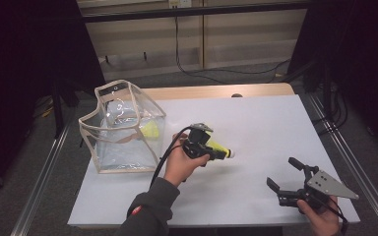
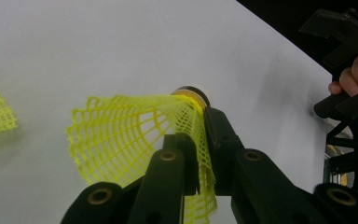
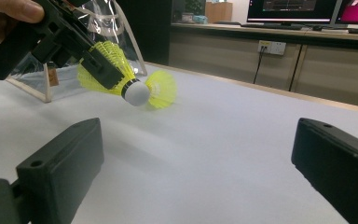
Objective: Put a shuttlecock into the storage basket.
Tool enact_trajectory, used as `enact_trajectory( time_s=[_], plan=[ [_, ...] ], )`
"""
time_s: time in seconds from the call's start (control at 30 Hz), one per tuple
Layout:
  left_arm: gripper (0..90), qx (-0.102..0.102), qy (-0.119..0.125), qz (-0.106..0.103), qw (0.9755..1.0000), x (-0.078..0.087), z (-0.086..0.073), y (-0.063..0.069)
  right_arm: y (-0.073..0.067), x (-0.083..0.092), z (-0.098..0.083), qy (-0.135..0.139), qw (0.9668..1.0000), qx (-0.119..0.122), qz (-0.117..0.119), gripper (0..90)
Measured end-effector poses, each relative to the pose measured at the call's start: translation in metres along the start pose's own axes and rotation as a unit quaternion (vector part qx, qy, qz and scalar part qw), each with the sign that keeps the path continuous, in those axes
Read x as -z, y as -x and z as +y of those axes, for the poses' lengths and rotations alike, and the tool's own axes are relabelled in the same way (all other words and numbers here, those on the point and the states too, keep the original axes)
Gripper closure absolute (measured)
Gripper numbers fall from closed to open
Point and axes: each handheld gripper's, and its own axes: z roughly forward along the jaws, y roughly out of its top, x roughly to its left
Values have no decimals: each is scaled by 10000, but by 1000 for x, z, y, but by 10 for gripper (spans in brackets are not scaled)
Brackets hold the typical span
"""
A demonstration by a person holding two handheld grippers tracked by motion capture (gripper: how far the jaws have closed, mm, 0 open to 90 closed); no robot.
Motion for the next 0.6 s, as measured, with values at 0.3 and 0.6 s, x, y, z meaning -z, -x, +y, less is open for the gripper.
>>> enact_trajectory(
  time_s=[0.3,0.6],
  plan=[
    [851,8,-2,62,10000,8,3,0,0,0,0,0,10000,-11,7,20],
    [851,14,-4,131,9999,21,8,0,0,0,0,-1,10000,-6,6,20]
  ],
)
